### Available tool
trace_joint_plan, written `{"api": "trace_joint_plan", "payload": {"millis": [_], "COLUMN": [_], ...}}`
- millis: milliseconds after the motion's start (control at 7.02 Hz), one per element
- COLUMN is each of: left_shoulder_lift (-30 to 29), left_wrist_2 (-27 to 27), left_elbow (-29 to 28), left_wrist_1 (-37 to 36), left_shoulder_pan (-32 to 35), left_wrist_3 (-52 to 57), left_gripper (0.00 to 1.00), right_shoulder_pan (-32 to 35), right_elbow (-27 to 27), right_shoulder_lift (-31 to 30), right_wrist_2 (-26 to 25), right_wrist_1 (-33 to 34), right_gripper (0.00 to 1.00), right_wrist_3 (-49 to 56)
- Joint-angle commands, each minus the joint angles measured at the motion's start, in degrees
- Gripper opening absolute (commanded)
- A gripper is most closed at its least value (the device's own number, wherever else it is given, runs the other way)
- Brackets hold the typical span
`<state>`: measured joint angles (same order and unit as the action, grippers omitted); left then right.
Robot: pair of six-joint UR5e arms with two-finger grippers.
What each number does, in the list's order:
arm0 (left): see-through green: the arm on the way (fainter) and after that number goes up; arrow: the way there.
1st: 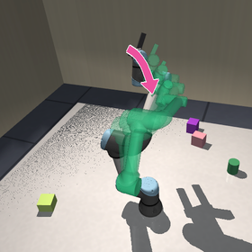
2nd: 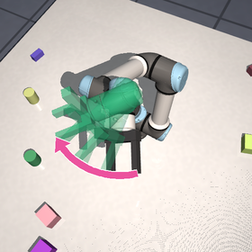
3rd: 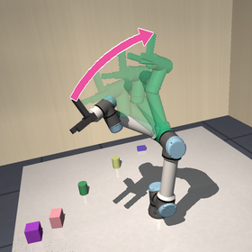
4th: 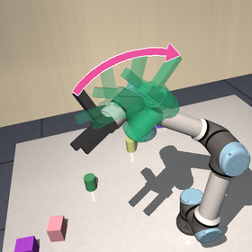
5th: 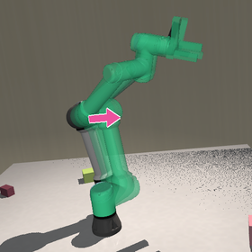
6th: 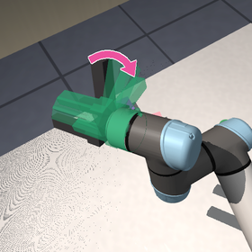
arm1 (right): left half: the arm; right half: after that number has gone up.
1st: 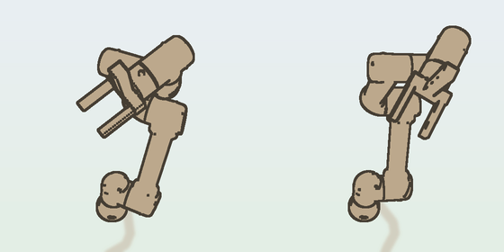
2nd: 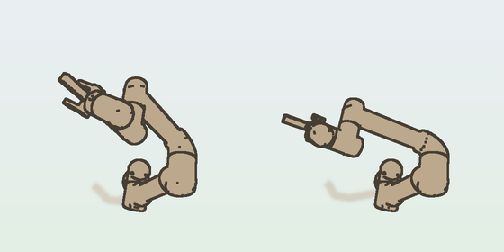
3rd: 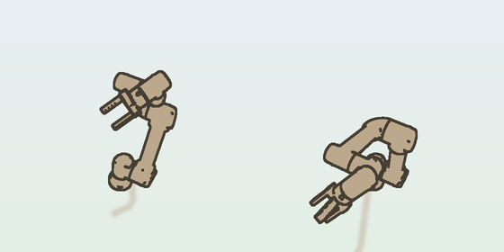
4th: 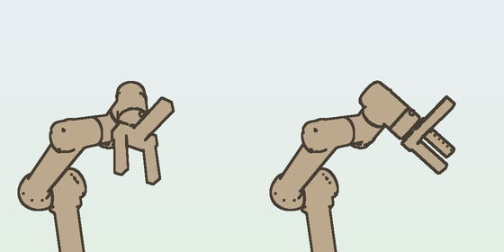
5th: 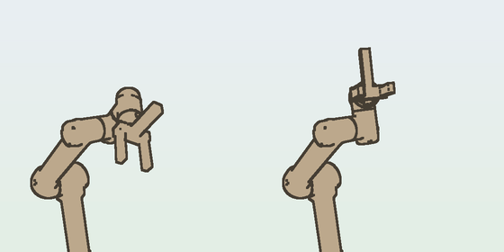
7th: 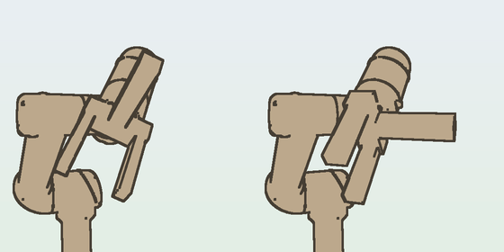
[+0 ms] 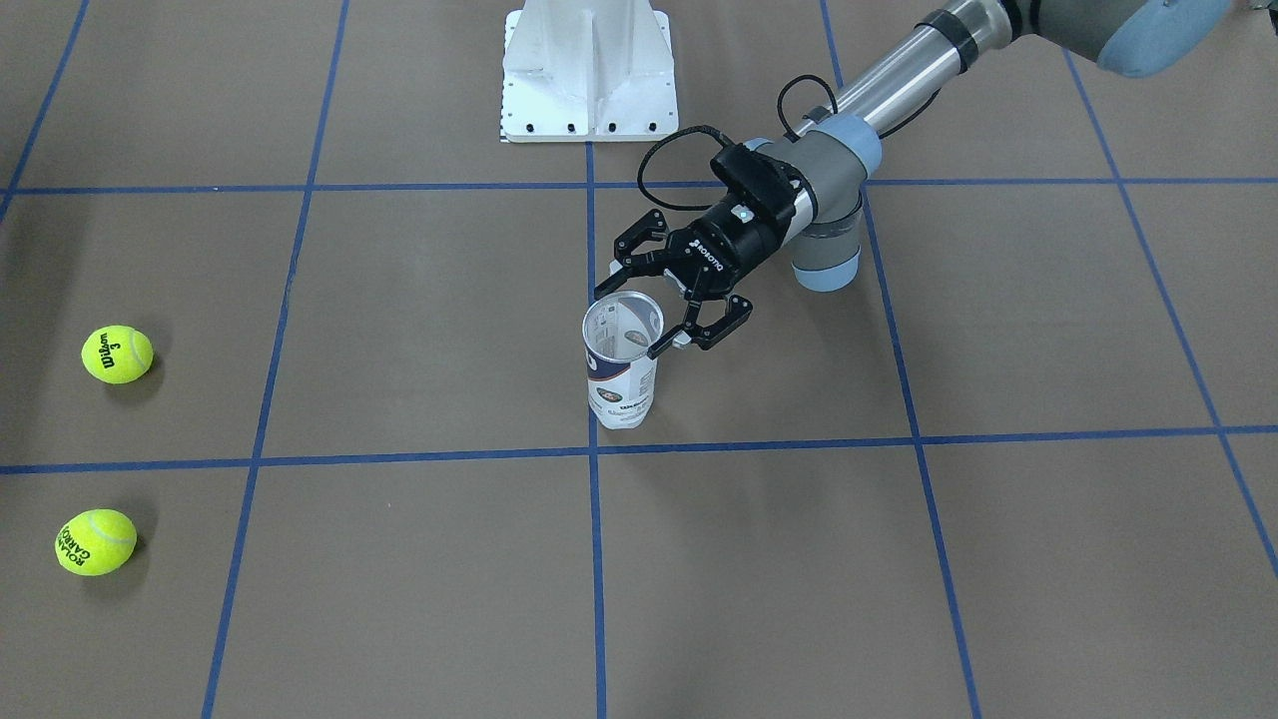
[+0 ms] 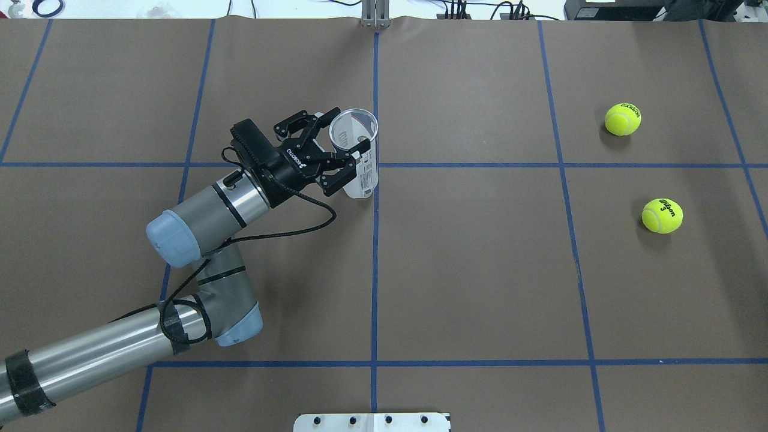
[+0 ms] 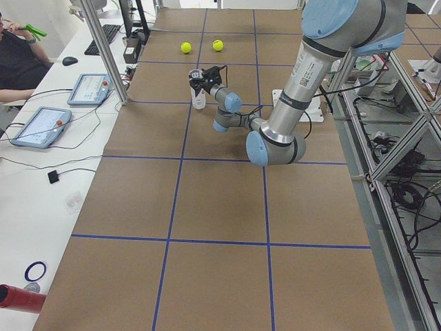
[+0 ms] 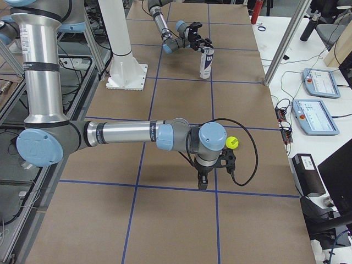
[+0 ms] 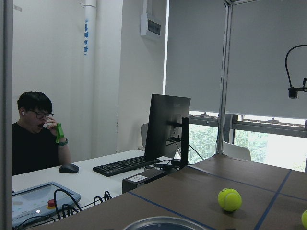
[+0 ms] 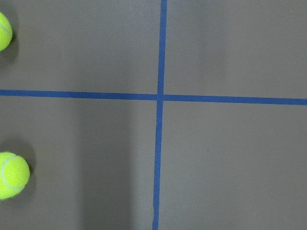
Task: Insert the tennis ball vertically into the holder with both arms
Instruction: 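Lift the can with the left gripper and tilt it upright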
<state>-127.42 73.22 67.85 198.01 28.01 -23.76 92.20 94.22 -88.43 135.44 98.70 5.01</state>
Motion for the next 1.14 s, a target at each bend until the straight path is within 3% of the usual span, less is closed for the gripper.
{"api": "trace_joint_plan", "payload": {"millis": [0, 427, 570, 712, 854, 997], "left_shoulder_lift": [0.07, 0.07, -0.02, -0.02, -0.02, 0.07], "left_wrist_2": [0.0, 0.0, -0.09, -0.44, -0.79, -0.79], "left_elbow": [-0.17, -0.7, -0.7, -0.7, -0.61, -0.61], "left_wrist_1": [0.1, 0.1, 0.1, 0.27, 0.27, 0.27], "left_shoulder_pan": [-0.15, -0.32, -0.41, -0.41, -0.41, -0.41], "left_wrist_3": [0.21, 0.21, 0.3, 0.3, 0.21, 0.21], "left_gripper": [0.25, 0.3, 0.66, 0.88, 0.98, 0.99], "right_shoulder_pan": [0.0, 0.0, 0.0, 0.0, 0.0, 0.0], "right_elbow": [0.0, 0.0, 0.0, 0.0, 0.0, 0.0], "right_shoulder_lift": [0.01, 0.01, 0.01, 0.01, 0.01, 0.01], "right_wrist_2": [0.0, 0.0, 0.0, 0.0, 0.0, 0.0], "right_wrist_1": [0.0, 0.0, 0.0, 0.0, 0.0, 0.0], "right_gripper": [0.99, 0.99, 0.99, 0.99, 0.99, 0.99], "right_wrist_3": [0.0, 0.0, 0.0, 0.0, 0.0, 0.0]}}
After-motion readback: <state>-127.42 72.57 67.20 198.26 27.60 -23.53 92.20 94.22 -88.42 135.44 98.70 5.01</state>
